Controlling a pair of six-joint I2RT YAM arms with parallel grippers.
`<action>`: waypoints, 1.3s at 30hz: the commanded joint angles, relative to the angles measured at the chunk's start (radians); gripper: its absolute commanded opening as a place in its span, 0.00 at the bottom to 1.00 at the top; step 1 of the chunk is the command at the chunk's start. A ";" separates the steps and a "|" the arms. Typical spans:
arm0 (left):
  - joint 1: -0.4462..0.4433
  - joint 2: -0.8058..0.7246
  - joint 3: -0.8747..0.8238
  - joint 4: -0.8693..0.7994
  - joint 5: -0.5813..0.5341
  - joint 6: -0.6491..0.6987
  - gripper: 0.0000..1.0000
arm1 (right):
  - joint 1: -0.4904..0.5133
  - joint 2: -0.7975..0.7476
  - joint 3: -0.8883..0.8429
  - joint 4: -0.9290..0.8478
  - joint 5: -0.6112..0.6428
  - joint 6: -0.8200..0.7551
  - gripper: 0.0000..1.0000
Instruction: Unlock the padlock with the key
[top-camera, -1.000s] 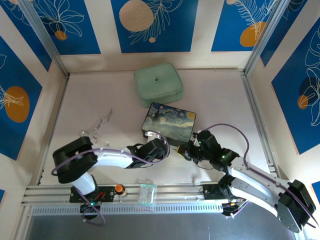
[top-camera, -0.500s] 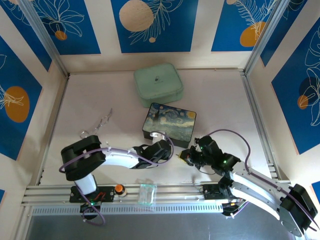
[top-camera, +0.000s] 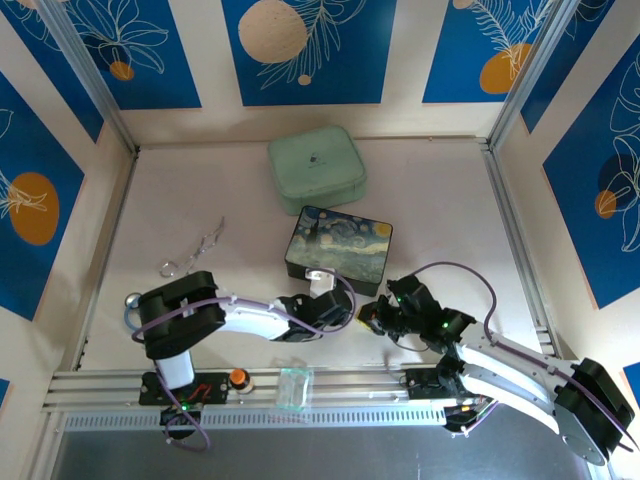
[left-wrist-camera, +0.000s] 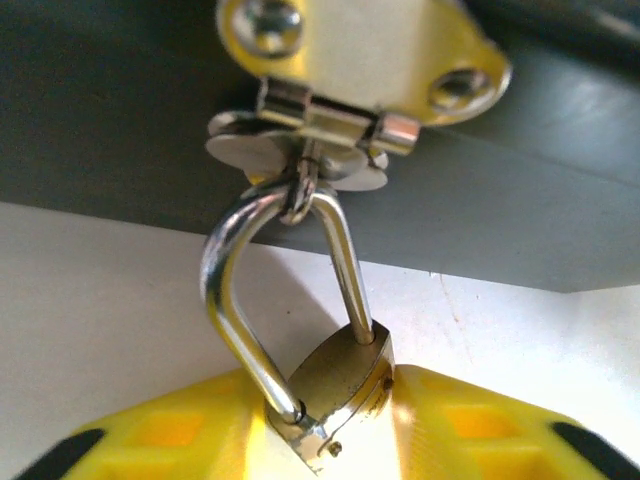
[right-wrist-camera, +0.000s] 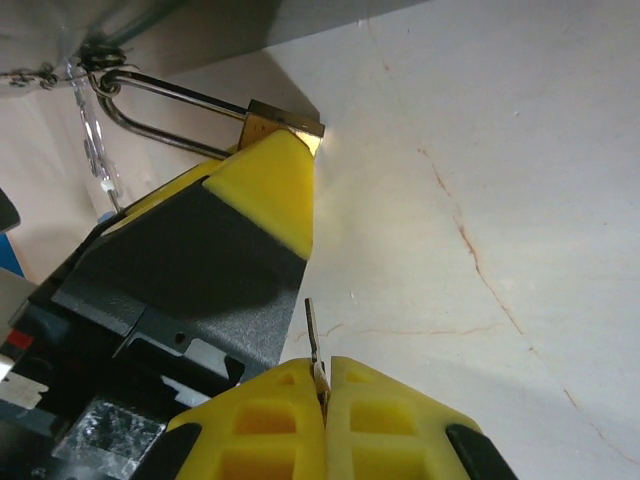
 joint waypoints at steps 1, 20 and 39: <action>-0.006 0.053 0.014 -0.008 0.017 -0.019 0.28 | 0.006 0.000 -0.022 0.012 0.027 0.014 0.00; 0.058 -0.130 -0.169 0.323 0.213 -0.305 0.00 | -0.007 -0.057 -0.157 0.262 0.039 0.169 0.00; 0.061 -0.067 -0.294 0.782 0.236 -0.625 0.00 | -0.021 -0.119 -0.231 0.417 0.071 0.233 0.00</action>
